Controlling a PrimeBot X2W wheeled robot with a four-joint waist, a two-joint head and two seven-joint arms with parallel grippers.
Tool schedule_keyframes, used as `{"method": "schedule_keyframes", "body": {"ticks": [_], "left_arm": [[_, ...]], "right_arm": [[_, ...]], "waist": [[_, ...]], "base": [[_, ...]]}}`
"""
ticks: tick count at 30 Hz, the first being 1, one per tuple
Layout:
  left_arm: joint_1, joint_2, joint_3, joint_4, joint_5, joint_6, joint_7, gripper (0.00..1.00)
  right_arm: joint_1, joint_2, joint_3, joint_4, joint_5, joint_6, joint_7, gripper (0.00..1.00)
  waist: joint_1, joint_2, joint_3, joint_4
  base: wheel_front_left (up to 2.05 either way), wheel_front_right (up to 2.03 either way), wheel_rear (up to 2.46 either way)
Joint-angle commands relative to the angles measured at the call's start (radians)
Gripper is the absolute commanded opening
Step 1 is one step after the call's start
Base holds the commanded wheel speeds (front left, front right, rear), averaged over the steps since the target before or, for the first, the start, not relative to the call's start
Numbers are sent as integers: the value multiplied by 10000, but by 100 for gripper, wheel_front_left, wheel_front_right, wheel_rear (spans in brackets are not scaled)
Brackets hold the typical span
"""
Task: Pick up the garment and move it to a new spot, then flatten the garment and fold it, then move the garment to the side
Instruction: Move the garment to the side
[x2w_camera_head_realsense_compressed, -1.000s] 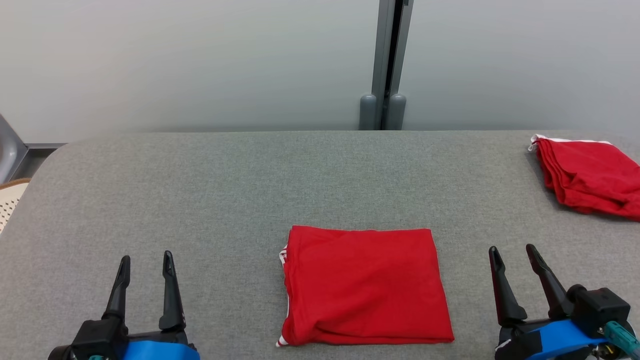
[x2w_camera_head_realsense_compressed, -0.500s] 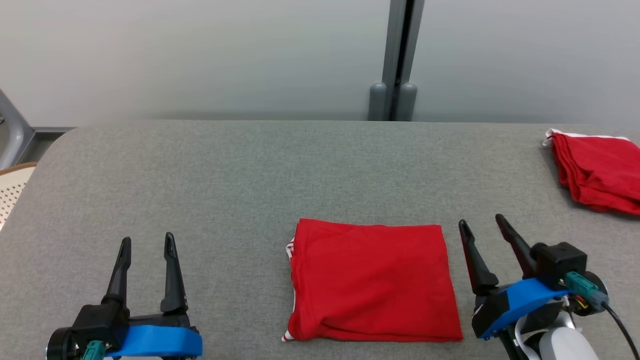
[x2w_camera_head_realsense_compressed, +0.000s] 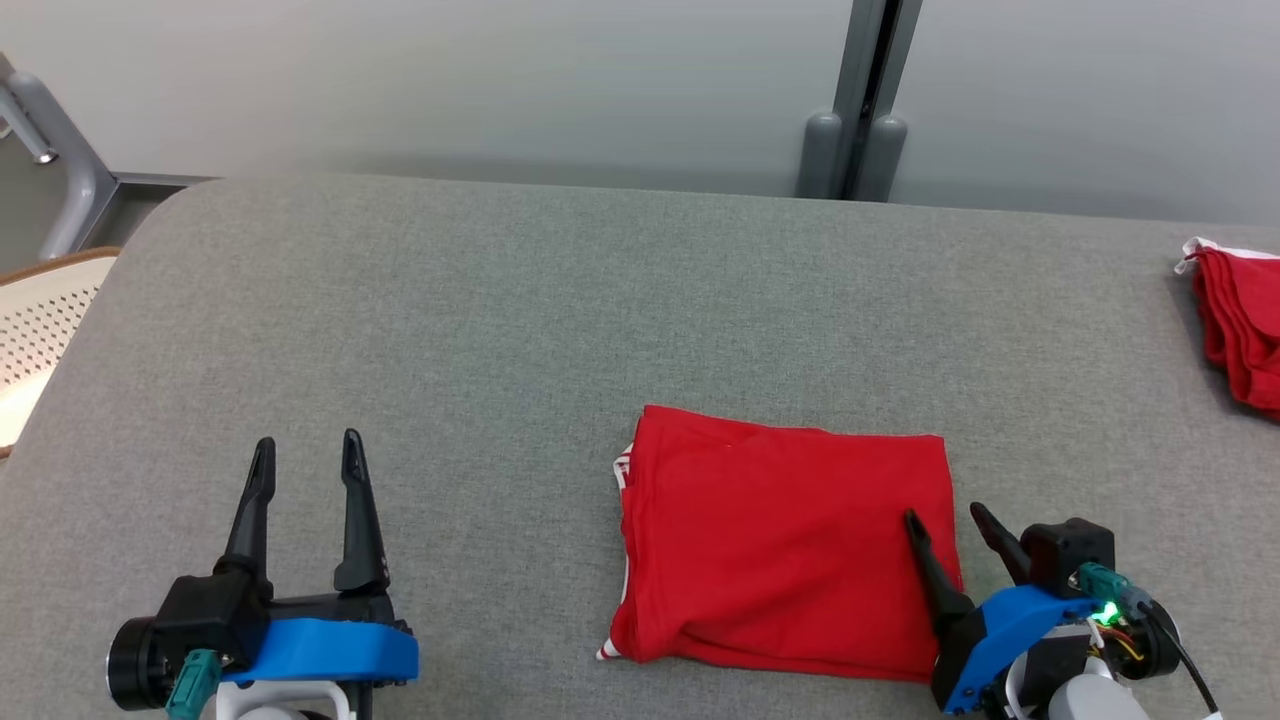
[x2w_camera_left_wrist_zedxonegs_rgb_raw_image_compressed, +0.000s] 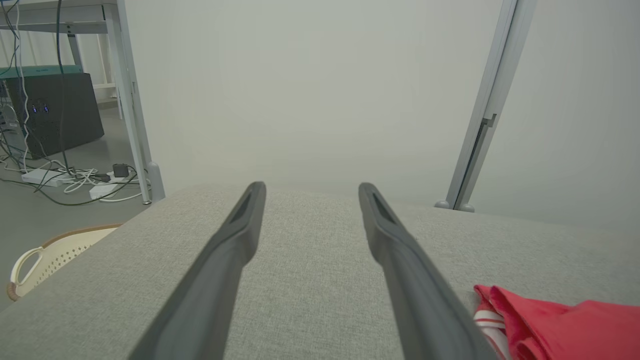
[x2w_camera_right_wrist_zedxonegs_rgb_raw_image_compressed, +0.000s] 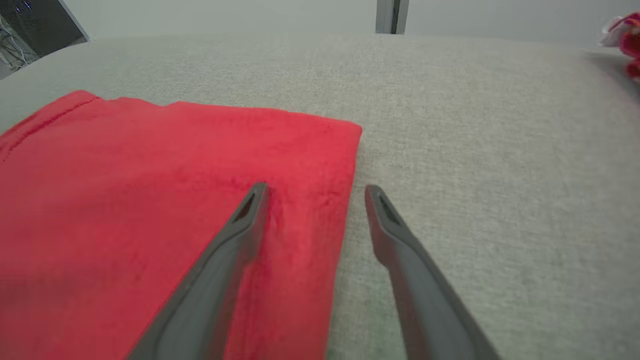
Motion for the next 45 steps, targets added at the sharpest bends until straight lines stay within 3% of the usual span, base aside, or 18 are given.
{"method": "schedule_keyframes", "body": {"ticks": [1, 13, 14, 15, 16, 21, 27, 38, 45], "left_arm": [[-137, -29, -22, 13, -16, -30, -22, 100], [-241, -53, 12, 58, -74, 12, -22, 100], [-247, -55, 14, 53, -76, 21, -22, 100], [-260, -56, -4, 62, -91, 18, -22, 100], [-279, -55, -27, 66, -118, 17, -22, 100], [-362, -55, -80, -16, -195, 102, -22, 100], [-624, -56, -36, -126, -269, 180, -22, 100], [-1336, -51, -11, -415, -136, 120, -22, 100], [-1752, -53, 44, -354, 27, -34, -22, 100]], "right_arm": [[-188, -20, 33, 256, -34, 1, -97, 100], [-273, 47, 478, 2291, 278, 3, -465, 100], [-297, 67, 644, 2379, 364, 3, -444, 49], [-356, 84, 805, 2436, 457, 10, -468, 33], [-435, 94, 938, 2440, 549, 15, -544, 0], [-1105, -67, 844, 2259, 433, 0, -1021, 0], [-1778, -811, 324, 2089, -183, -3, -1174, 0], [-2422, -2038, -572, 1409, -115, -2, -1258, 0], [-2898, -2146, -595, 877, -278, -2, -1400, 0]], "waist": [[-1, 0, 98, 73], [-1, 0, 258, 133], [-1, 0, 275, 101], [-1, 0, 282, 76], [-1, 0, 293, 50], [-1, 0, 406, -158], [-1, 0, 747, -606], [-1, 0, 1969, -1872], [-1, 0, 2276, -2077]], "base": [[0, 0, 0], [0, 0, 0], [0, 0, 0], [0, 0, 0], [0, 0, 0], [0, 0, 0], [0, 0, 0], [0, 0, 0], [0, 0, 0]]}}
